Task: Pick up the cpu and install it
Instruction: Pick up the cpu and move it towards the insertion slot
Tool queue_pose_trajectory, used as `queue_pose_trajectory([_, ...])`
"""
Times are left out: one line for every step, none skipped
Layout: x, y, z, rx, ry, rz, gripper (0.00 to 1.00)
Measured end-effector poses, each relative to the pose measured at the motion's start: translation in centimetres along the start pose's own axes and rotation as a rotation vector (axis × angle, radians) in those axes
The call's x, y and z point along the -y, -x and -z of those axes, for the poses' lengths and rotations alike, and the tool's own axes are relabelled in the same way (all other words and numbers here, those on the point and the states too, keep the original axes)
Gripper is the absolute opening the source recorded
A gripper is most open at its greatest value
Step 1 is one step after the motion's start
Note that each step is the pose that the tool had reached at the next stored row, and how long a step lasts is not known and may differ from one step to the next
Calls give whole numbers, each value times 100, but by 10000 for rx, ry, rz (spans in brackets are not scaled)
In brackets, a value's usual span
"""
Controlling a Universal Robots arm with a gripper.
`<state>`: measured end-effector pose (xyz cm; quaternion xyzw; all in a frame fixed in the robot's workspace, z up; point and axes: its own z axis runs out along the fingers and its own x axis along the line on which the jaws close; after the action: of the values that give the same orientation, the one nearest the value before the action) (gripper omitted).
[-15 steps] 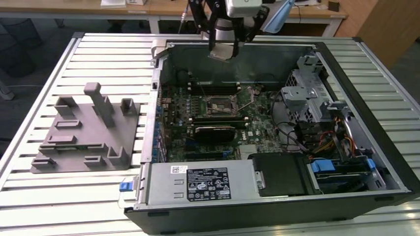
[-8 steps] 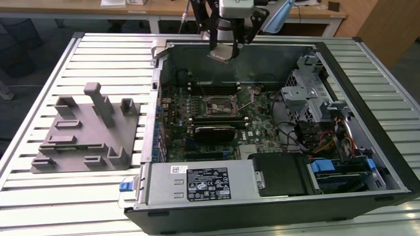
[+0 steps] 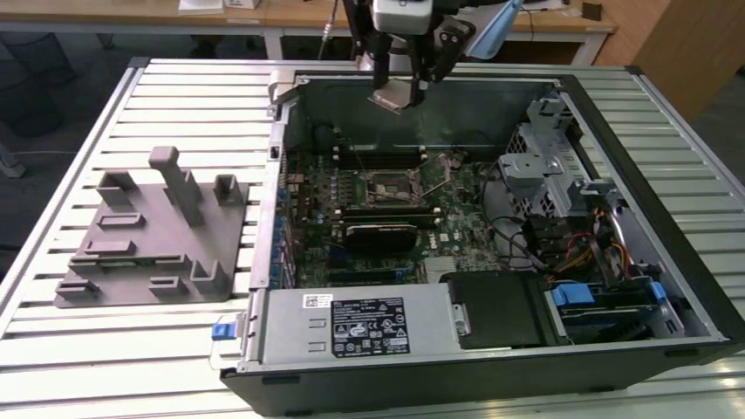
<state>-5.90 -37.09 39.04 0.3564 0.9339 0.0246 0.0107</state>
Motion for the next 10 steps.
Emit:
queue_pose_trajectory([0, 0, -6, 12, 2, -168, 53])
queue_pose_trajectory([0, 0, -11, 24, 4, -340, 53])
queue_pose_trajectory([1, 0, -17, 37, 7, -510, 53])
queue_pose_trajectory([1, 0, -22, 49, 10, -675, 53])
queue_pose_trajectory([1, 0, -26, 59, 11, -834, 53])
queue_pose_trajectory([1, 0, -29, 66, 10, -972, 53])
queue_pose_trajectory([2, 0, -33, 74, 10, -1113, 53])
queue_pose_trajectory([2, -1, -37, 83, 10, -1271, 53])
queue_pose_trajectory([2, -1, -43, 93, 9, -1441, 53])
queue_pose_trajectory([3, -1, -49, 102, 9, -1621, 53])
